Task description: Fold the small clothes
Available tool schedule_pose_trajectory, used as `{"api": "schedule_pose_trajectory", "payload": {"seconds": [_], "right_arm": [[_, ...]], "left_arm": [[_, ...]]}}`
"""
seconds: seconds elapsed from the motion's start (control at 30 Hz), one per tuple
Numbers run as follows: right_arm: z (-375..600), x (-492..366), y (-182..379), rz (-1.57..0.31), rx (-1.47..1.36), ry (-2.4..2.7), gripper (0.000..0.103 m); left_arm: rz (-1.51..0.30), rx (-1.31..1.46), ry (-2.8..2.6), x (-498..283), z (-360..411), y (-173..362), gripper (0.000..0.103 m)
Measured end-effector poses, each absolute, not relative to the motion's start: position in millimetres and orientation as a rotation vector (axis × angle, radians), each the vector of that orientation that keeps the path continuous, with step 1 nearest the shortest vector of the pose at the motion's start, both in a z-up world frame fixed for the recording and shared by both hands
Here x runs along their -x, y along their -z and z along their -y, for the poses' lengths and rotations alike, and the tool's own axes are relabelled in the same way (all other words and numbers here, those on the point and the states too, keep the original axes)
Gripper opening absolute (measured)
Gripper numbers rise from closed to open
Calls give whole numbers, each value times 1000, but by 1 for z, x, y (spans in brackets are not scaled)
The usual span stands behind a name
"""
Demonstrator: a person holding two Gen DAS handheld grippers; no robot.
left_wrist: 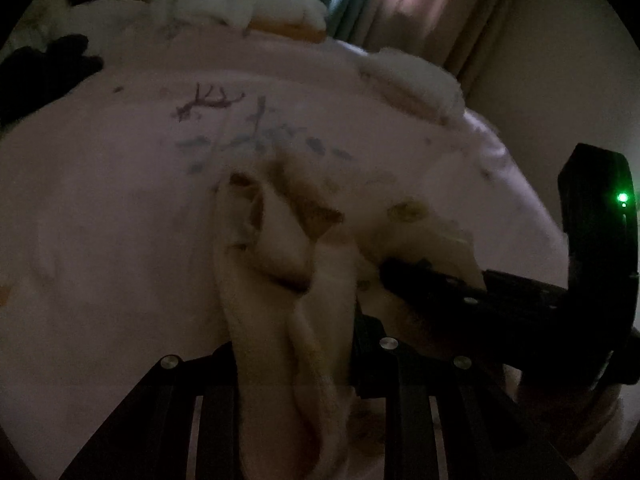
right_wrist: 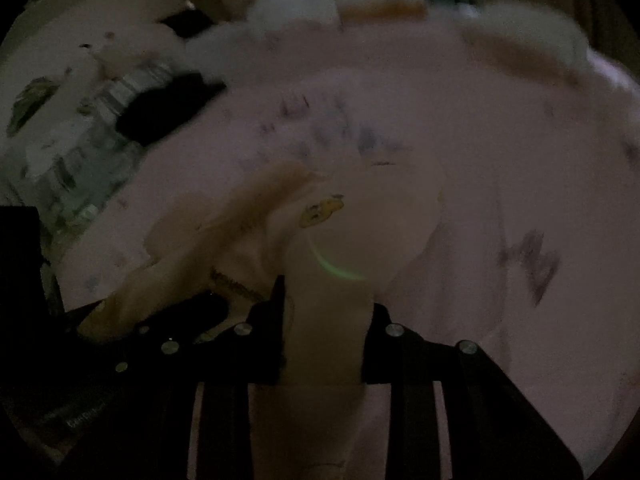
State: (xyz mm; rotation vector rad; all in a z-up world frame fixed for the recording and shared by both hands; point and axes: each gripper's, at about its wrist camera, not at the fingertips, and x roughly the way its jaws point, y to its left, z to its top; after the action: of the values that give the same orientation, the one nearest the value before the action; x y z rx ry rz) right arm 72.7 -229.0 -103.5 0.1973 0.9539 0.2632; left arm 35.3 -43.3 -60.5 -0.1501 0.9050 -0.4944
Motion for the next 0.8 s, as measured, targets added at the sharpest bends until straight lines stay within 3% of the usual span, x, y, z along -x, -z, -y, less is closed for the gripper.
{"api": "schedule_pose_trajectory", "payload": {"seconds": [0.07, 0.13, 0.2, 0.4, 0.63, 0.8], "right_arm": [[231, -70, 113, -945, -203, -248, 42], [235, -66, 114, -933, -222, -209, 63], [244, -64, 115, -941, -260, -191, 63], [258, -43, 109, -941, -310, -156, 66], [275, -13, 91, -1009, -480, 8, 74], [252, 4, 56, -957, -333, 88, 91]], "left_arm": [[-879, 106, 496, -36, 45, 57, 33], [-877, 83, 483, -31, 43, 53, 45], [-896, 118, 470, -38, 36, 55, 51], [-996, 335, 472, -40, 0, 54, 51], [-995, 304, 397, -27, -16, 27, 52], [-952, 224, 414, -11, -10, 7, 68]]}}
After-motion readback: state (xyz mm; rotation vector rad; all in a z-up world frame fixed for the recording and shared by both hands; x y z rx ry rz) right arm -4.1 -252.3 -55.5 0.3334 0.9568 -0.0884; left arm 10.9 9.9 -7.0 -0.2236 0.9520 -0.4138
